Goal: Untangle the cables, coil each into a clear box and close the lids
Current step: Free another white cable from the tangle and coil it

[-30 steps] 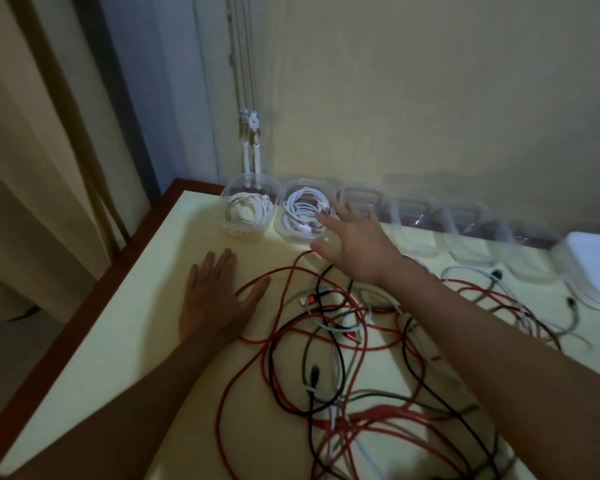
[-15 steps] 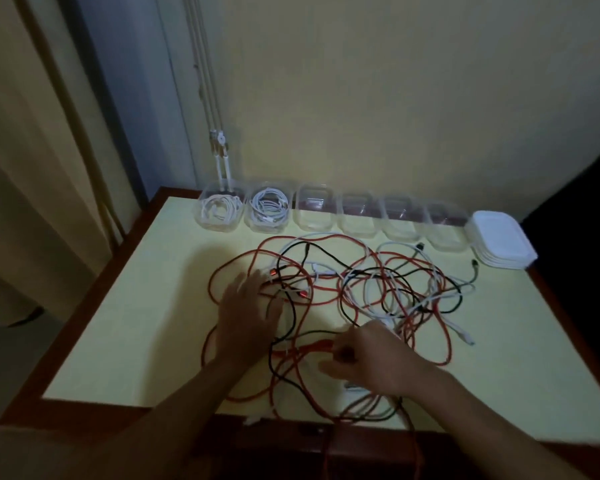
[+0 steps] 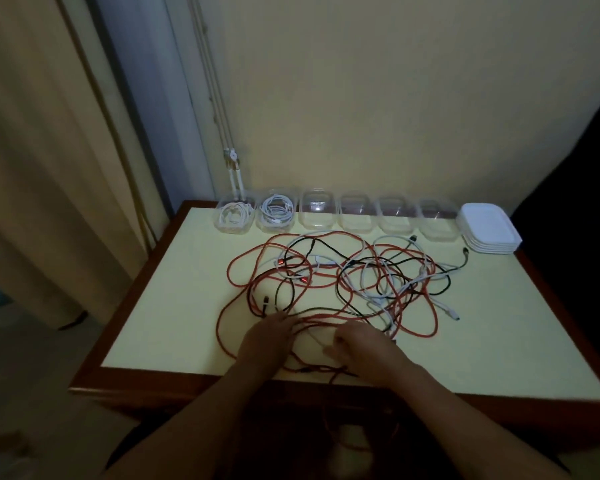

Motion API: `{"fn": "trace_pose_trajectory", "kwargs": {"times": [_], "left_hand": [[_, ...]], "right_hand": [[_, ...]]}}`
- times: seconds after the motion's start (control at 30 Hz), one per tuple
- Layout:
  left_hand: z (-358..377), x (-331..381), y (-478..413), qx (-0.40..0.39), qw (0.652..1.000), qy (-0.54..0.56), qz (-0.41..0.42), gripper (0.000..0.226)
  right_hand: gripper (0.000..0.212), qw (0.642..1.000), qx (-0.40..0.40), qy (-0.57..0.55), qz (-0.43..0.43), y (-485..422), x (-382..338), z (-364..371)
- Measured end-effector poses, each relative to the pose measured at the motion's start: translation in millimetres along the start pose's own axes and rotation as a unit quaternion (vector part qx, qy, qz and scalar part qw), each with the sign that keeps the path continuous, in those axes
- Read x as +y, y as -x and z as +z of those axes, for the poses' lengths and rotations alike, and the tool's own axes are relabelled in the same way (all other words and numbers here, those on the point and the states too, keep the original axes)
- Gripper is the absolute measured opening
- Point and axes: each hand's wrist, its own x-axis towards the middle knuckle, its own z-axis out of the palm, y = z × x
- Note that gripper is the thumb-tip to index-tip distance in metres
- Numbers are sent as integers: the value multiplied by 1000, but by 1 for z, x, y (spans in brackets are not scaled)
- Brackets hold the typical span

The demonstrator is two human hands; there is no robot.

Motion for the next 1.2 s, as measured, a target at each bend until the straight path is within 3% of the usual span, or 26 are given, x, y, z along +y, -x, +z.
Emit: {"fn": "trace_pose_trajectory", "kwargs": {"times": [0.27,0.37,0.47,0.53,0.67,0.73,0.8,0.87,1.07,1.2], "left_hand": [[2,11,4,2,998,-62,-1,39],[-1,17,2,14,998,-69,0,43],[-18,27,-19,17,1000,15,-17,61],[-38,35,-41,38,993,104,-36,68],[-85,55,-85,95,989,111,-27,33],[-105,68,-103,115,984,137,-2,26],[-124,82,-118,145,979,145,25,24],[-144,93,-132,188,970,149,29,23],[-234,116,-169,270,925,266,14,21],[-298,143,-172,285,929,221,79,20]], "right_hand": [[17,995,57,82,20,0,-10,11],[14,993,109,25,38,2,-20,-9],[20,981,188,-25,30,-9,-22,-59],[22,966,253,-59,15,-17,-21,-103],[26,903,371,-216,8,-23,-29,-190],[29,863,407,-299,3,-23,-35,-226],[29,831,412,-374,-17,-20,-41,-258],[28,823,409,-393,-32,-17,-43,-283],[14,859,360,-365,-7,-4,-25,-316],[10,879,302,-368,-20,1,-29,-314]]}}
